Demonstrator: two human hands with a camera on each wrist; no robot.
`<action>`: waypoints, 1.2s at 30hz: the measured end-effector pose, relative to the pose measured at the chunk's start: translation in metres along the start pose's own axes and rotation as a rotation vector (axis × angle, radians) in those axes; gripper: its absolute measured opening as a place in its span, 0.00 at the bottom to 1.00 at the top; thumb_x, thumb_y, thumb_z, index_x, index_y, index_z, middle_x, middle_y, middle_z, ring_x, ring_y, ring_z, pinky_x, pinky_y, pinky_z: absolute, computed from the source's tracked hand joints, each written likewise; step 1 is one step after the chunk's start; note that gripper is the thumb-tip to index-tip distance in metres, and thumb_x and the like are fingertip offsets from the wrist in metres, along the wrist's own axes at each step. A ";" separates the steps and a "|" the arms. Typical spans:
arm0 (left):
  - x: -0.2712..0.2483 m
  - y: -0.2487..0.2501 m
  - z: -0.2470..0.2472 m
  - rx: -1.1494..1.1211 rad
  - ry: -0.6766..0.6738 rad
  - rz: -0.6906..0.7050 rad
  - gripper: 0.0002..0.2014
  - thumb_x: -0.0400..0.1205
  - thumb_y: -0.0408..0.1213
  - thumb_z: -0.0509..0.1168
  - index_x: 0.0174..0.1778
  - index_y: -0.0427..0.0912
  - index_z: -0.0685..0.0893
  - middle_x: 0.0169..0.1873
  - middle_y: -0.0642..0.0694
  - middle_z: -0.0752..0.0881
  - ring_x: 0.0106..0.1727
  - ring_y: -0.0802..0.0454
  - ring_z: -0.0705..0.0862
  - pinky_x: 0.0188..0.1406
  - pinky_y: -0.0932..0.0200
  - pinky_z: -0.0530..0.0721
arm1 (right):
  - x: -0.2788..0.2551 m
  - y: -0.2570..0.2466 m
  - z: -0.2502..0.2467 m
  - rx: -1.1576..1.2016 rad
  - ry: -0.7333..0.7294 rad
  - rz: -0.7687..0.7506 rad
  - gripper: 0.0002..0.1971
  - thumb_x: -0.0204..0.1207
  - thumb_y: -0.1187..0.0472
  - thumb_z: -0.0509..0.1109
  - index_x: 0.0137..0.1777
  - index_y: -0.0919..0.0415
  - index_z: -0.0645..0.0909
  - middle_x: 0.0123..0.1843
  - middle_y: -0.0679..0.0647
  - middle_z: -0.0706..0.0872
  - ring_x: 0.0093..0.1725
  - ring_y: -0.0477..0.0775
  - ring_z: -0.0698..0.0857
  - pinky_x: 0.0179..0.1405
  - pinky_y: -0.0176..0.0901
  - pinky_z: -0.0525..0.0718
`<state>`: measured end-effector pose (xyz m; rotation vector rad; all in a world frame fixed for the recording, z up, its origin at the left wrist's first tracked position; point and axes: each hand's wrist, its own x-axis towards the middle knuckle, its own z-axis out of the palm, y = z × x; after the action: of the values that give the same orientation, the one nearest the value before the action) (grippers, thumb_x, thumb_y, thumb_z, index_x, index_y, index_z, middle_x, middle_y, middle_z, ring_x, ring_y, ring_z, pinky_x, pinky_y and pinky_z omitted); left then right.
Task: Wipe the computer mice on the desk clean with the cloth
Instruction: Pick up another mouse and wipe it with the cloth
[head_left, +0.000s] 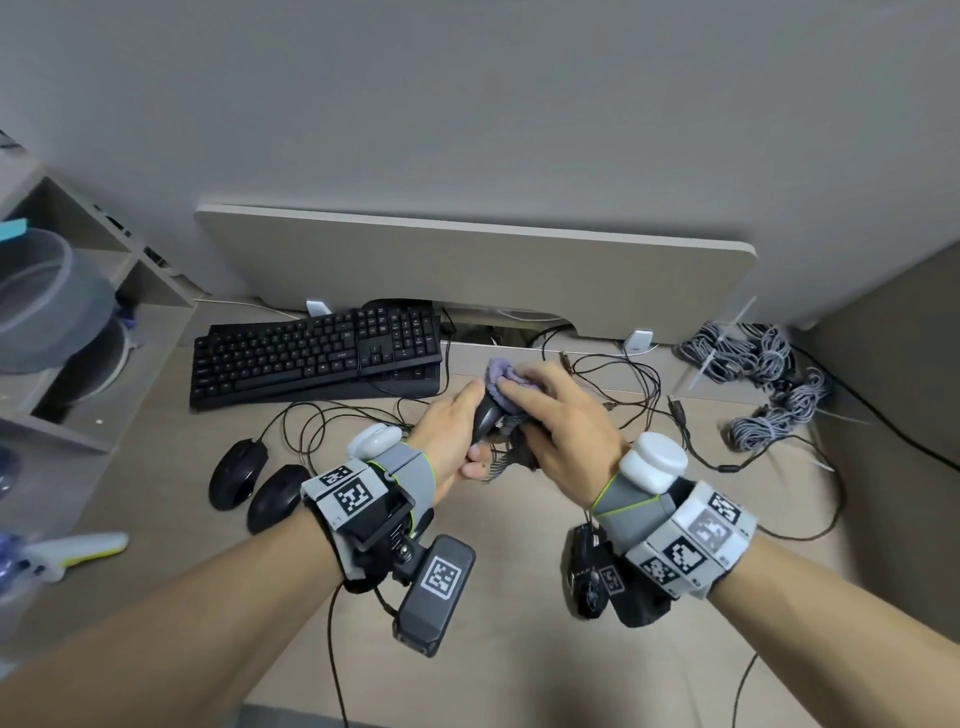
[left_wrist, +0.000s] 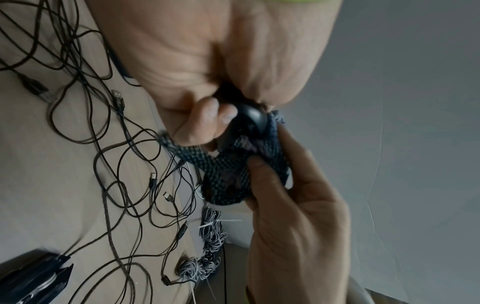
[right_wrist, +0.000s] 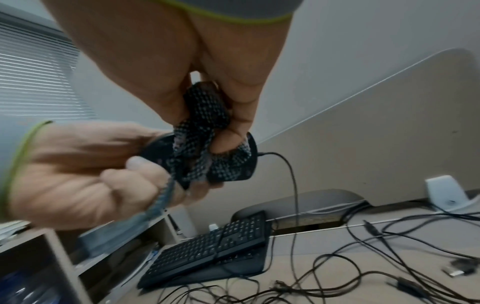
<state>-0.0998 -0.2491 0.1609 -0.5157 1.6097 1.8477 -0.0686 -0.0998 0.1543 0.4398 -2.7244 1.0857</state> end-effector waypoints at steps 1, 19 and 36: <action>-0.001 0.000 -0.001 0.002 0.005 -0.003 0.22 0.89 0.51 0.53 0.62 0.34 0.78 0.34 0.38 0.78 0.16 0.56 0.63 0.15 0.70 0.59 | 0.001 0.003 -0.002 -0.007 0.018 0.022 0.23 0.70 0.65 0.56 0.65 0.58 0.79 0.61 0.58 0.80 0.56 0.57 0.82 0.51 0.39 0.78; 0.000 0.014 -0.001 0.006 0.054 -0.013 0.26 0.88 0.54 0.52 0.55 0.33 0.84 0.31 0.33 0.84 0.22 0.47 0.71 0.24 0.60 0.64 | 0.028 0.009 -0.025 0.034 0.133 0.154 0.19 0.62 0.72 0.66 0.54 0.60 0.81 0.51 0.57 0.80 0.50 0.57 0.80 0.47 0.22 0.68; -0.002 0.022 0.000 -0.015 0.064 -0.003 0.22 0.88 0.52 0.53 0.51 0.35 0.80 0.30 0.36 0.78 0.23 0.48 0.71 0.18 0.64 0.64 | 0.012 -0.009 -0.013 0.067 -0.020 -0.005 0.15 0.60 0.74 0.63 0.47 0.63 0.77 0.46 0.49 0.75 0.43 0.51 0.75 0.41 0.38 0.74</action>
<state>-0.1135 -0.2509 0.1783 -0.5886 1.6370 1.8592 -0.0768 -0.0993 0.1725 0.4701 -2.7085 1.1806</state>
